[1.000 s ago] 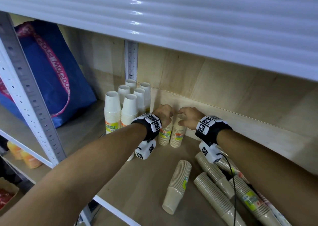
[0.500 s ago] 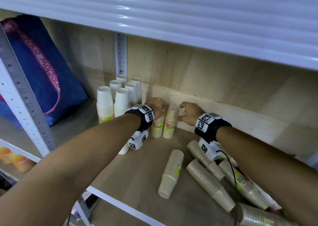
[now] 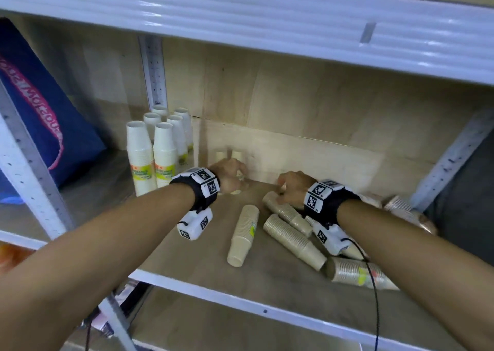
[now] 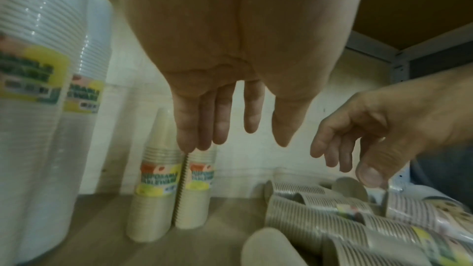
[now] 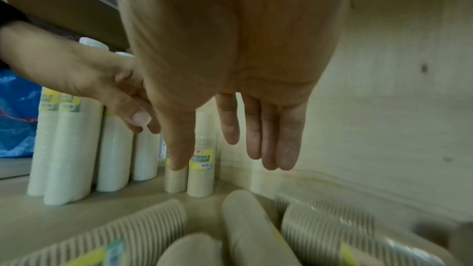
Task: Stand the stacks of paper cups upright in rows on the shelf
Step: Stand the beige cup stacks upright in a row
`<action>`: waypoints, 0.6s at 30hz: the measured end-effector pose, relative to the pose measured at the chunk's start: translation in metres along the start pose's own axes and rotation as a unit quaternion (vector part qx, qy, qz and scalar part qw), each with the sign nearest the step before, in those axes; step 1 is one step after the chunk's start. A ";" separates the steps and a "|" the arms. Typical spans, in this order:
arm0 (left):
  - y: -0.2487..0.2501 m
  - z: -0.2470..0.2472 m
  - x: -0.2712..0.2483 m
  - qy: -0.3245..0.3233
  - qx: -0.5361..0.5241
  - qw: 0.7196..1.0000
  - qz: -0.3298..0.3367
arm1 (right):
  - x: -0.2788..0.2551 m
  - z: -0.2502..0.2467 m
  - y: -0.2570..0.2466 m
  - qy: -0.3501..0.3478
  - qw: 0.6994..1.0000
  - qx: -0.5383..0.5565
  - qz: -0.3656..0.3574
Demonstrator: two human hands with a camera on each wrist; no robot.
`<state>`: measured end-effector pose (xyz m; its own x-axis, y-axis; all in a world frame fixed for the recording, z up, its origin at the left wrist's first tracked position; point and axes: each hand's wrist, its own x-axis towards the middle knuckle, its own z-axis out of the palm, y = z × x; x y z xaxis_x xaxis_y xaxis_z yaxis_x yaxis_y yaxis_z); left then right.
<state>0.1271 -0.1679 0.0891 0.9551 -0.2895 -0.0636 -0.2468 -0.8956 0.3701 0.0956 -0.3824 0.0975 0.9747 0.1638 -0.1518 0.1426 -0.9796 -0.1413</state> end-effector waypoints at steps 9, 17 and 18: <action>0.003 0.055 -0.039 -0.078 0.037 0.996 -0.019 | -0.050 0.042 0.027 -0.047 0.998 0.014 0.038; 0.004 0.086 -0.062 -0.104 -0.002 0.993 -0.050 | -0.071 0.065 0.030 -0.068 0.997 -0.011 0.035; 0.005 0.088 -0.065 -0.112 -0.010 0.992 -0.056 | -0.072 0.067 0.030 -0.068 0.997 -0.015 0.036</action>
<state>0.0493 -0.1830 0.0130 0.9151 -0.2587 -0.3092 -0.1356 -0.9198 0.3682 0.0182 -0.4153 0.0384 0.9504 0.1049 -0.2929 0.0797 -0.9921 -0.0969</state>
